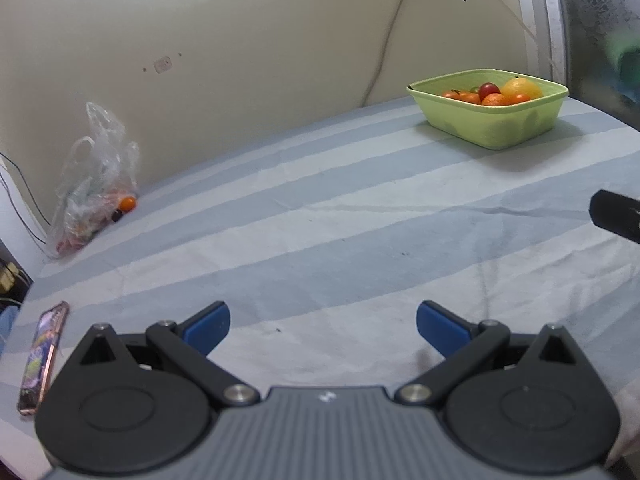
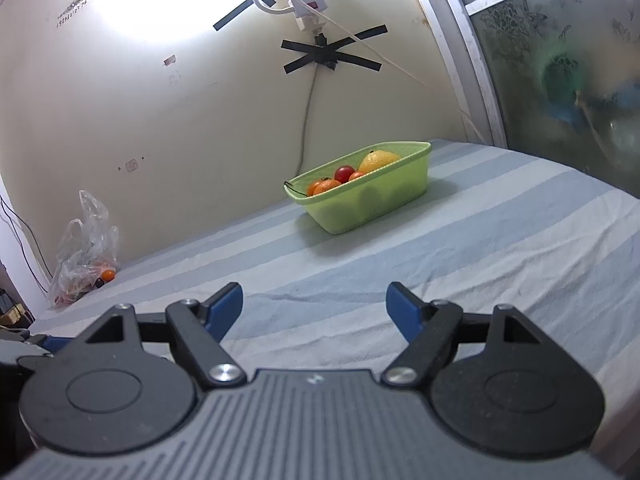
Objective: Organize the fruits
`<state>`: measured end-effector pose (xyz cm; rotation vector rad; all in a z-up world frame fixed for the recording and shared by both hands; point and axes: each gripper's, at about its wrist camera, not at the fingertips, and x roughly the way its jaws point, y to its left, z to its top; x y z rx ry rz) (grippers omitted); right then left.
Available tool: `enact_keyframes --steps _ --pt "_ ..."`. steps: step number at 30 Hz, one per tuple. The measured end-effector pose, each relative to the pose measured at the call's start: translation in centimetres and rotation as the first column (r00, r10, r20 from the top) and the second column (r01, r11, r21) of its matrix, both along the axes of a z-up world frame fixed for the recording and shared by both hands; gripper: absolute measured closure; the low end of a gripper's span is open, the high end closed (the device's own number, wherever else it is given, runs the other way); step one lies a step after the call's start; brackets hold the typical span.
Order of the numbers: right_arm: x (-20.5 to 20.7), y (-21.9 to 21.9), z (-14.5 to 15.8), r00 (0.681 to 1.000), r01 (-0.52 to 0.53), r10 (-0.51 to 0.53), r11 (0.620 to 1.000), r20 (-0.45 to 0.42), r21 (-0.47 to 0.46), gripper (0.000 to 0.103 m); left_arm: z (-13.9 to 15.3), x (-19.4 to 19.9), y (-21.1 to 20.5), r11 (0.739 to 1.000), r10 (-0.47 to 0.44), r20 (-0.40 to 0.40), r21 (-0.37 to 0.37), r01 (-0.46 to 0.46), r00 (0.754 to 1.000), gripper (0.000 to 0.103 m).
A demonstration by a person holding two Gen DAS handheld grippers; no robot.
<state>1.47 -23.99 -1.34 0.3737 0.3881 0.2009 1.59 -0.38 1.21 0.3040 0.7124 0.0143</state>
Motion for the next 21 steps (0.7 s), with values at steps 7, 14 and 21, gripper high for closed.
enact_keyframes --steps 7,14,21 --pt "0.03 -0.02 -0.03 1.000 0.000 0.000 1.000 -0.001 0.002 0.022 0.29 -0.01 0.08 0.999 0.011 0.037 0.033 -0.012 0.999 0.000" --pt "-0.02 -0.03 -0.02 1.000 0.003 -0.003 1.000 0.001 0.000 0.022 0.00 -0.09 -0.24 1.000 -0.005 0.016 0.027 0.005 1.000 0.000" --pt "-0.08 -0.02 -0.04 1.000 0.002 -0.002 1.000 0.001 0.001 0.022 -0.13 0.08 -0.15 1.000 -0.016 -0.020 -0.003 0.016 1.000 0.000"
